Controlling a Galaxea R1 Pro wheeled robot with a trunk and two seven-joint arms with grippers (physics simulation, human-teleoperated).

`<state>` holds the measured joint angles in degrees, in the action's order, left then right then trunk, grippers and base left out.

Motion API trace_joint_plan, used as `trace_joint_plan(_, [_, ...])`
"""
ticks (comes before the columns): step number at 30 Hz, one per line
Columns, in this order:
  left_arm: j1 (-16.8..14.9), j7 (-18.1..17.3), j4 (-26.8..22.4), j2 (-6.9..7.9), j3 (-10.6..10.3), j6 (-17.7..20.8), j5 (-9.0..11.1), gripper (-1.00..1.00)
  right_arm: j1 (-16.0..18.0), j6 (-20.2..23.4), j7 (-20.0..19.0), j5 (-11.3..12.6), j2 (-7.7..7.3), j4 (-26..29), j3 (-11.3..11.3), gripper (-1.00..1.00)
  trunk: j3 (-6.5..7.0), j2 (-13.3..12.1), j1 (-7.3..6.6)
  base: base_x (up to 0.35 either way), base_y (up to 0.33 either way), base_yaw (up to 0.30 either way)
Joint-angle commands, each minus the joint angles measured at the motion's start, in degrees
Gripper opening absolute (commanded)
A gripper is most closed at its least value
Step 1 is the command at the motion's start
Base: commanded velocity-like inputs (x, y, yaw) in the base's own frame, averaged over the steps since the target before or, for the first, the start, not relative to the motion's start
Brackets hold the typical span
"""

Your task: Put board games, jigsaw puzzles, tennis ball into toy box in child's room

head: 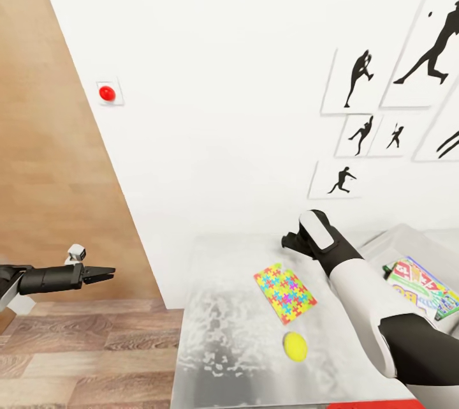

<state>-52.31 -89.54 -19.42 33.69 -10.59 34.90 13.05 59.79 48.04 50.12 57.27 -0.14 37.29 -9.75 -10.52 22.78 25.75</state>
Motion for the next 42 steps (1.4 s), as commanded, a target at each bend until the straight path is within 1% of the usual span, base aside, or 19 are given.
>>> trace_joint_plan(1, [-0.1,-0.2,0.0,0.06,-0.4,0.6,0.3,1.00,0.1,0.2,0.4,0.4,-0.16,0.1,-0.2,1.00,-0.22,0.1,0.03,0.000,0.000,0.000])
trace_joint_plan(14, [-0.1,-0.2,0.0,0.06,-0.4,0.6,0.3,1.00,0.1,0.2,0.4,0.4,-0.62,-0.1,-0.1,1.00,-1.45,0.1,0.03,0.000,0.000,0.000])
trace_joint_plan(42, [-0.1,-0.2,0.0,-0.01,-0.4,0.6,0.4,1.00,0.1,0.3,0.3,0.5,-0.74,-0.2,-0.1,1.00,-4.10,0.1,0.03,0.000,0.000,0.000])
